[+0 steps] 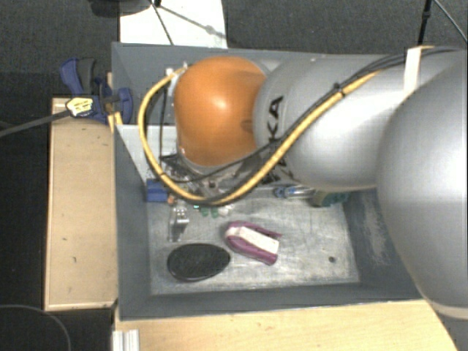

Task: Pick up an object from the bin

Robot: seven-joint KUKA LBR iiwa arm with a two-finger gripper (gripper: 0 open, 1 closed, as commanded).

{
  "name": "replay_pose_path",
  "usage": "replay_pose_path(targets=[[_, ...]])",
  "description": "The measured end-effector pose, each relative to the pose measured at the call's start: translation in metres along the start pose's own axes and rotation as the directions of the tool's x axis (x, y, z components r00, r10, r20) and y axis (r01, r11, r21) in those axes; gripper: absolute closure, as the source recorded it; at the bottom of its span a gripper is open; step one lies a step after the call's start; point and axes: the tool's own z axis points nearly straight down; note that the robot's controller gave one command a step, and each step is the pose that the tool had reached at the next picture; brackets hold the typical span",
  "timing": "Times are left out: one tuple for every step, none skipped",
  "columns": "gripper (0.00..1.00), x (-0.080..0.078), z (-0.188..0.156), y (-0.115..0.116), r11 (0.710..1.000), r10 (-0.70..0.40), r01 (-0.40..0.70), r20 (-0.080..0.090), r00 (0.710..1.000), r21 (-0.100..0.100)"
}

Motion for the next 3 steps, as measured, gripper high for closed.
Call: replay_pose_path(targets=[[0.00, 0.038, 0.110, -0.060, 0.960, -0.280, 0.280, -0.002, 0.960, 0.002], [1.00, 0.037, 0.109, -0.059, 0.962, -0.274, 0.274, 0.004, 0.962, 0.000], [1.00, 0.049, -0.034, -0.072, 0.951, -0.308, 0.308, 0.014, 0.951, 0.001]])
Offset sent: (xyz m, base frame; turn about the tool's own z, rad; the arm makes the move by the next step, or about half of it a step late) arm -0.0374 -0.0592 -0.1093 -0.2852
